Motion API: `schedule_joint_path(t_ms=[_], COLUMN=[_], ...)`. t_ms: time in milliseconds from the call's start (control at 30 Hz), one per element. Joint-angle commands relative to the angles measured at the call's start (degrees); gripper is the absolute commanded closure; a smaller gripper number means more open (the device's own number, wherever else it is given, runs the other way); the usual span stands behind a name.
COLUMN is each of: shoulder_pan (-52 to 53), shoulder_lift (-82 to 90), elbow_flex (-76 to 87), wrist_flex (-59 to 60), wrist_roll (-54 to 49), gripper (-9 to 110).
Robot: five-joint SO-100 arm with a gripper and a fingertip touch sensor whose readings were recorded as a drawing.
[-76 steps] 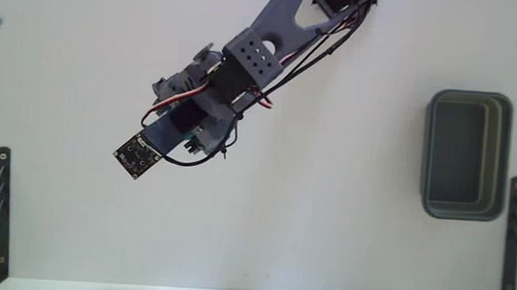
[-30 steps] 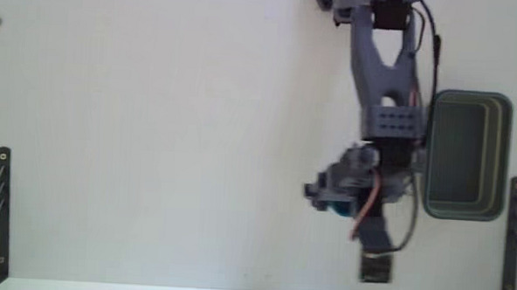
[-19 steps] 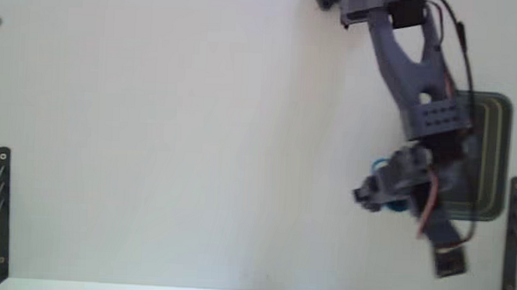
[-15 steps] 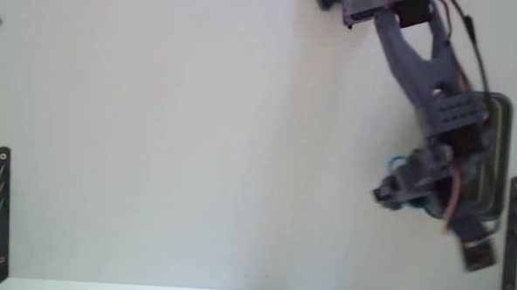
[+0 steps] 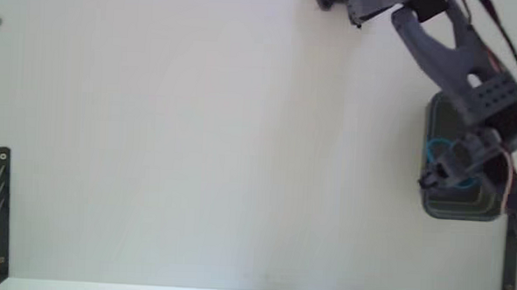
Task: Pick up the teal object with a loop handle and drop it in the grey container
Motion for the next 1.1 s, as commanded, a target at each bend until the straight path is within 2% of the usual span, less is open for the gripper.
schedule_joint_path(t_ms=[0, 600, 633, 1067], shoulder_pan=[-2.43, -3.03, -3.03, -3.03], shoulder_lift=[7.37, 7.41, 7.41, 7.41], elbow_flex=[-2.39, -2.39, -2.39, -2.39], wrist_flex=[0.97, 1.02, 1.02, 1.02], wrist_roll=[0.18, 0.18, 0.18, 0.18], gripper=[35, 35, -9, -9])
